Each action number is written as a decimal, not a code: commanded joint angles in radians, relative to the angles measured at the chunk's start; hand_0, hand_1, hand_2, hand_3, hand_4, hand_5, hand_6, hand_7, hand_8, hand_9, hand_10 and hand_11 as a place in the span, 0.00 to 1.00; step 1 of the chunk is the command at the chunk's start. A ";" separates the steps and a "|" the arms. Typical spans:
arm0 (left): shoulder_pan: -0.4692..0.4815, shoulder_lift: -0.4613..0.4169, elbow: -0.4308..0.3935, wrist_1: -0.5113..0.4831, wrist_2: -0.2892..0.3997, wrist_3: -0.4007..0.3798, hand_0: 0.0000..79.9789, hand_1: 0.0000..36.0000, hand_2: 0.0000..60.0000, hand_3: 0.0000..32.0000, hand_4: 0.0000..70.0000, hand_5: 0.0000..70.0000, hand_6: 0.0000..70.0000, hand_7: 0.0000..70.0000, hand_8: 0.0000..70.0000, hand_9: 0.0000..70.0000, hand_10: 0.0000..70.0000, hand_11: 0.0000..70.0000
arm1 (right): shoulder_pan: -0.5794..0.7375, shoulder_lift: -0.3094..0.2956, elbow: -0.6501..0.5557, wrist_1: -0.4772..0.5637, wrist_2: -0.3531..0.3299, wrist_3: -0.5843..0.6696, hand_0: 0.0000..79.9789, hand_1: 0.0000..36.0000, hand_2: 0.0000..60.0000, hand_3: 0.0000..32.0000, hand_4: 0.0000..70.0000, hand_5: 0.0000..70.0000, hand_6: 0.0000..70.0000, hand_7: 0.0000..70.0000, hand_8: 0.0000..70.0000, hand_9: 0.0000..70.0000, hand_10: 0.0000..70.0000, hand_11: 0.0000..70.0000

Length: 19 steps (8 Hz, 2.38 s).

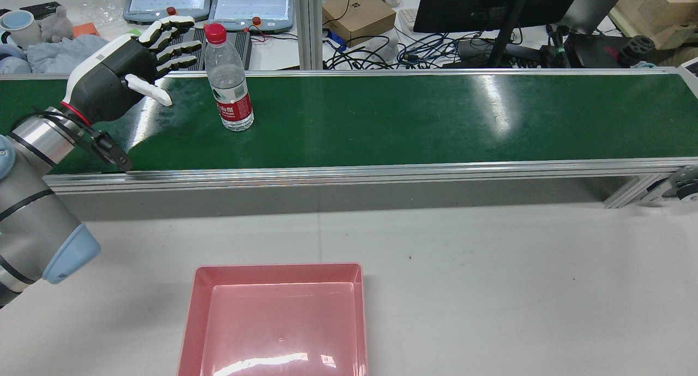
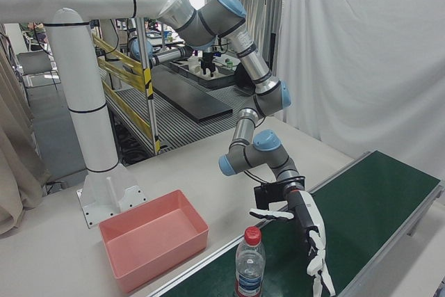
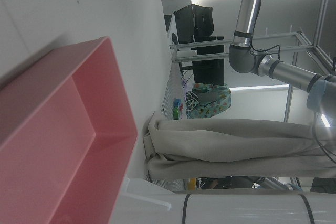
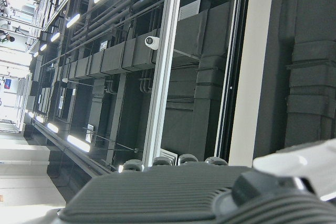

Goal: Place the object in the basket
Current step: 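Reach the left hand toward the red-capped water bottle on the conveyor, then close the left hand fingers around the bottle and lift it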

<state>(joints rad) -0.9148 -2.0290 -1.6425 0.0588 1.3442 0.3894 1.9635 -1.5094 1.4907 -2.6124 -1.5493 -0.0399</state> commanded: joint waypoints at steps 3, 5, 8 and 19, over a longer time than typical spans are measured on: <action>0.030 -0.005 0.006 -0.004 0.000 0.008 0.69 0.20 0.00 0.35 0.04 0.45 0.09 0.07 0.18 0.21 0.12 0.20 | 0.000 0.000 0.000 0.000 0.000 0.000 0.00 0.00 0.00 0.00 0.00 0.00 0.00 0.00 0.00 0.00 0.00 0.00; 0.033 -0.007 0.006 -0.002 0.001 0.008 0.69 0.21 0.00 0.34 0.06 0.46 0.09 0.07 0.18 0.21 0.12 0.19 | 0.000 0.000 0.000 0.000 0.000 0.000 0.00 0.00 0.00 0.00 0.00 0.00 0.00 0.00 0.00 0.00 0.00 0.00; 0.030 -0.017 0.000 0.004 0.003 0.002 0.69 0.22 0.00 0.32 0.06 0.47 0.09 0.07 0.19 0.21 0.12 0.19 | 0.000 0.000 0.000 0.000 0.000 0.000 0.00 0.00 0.00 0.00 0.00 0.00 0.00 0.00 0.00 0.00 0.00 0.00; 0.016 0.039 -0.318 0.223 0.022 0.075 0.77 0.20 0.00 0.00 0.58 1.00 0.81 1.00 1.00 1.00 1.00 1.00 | 0.000 0.000 0.000 0.000 0.000 0.000 0.00 0.00 0.00 0.00 0.00 0.00 0.00 0.00 0.00 0.00 0.00 0.00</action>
<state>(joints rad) -0.9117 -2.0334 -1.7859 0.1708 1.3489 0.4612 1.9635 -1.5094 1.4910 -2.6124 -1.5493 -0.0399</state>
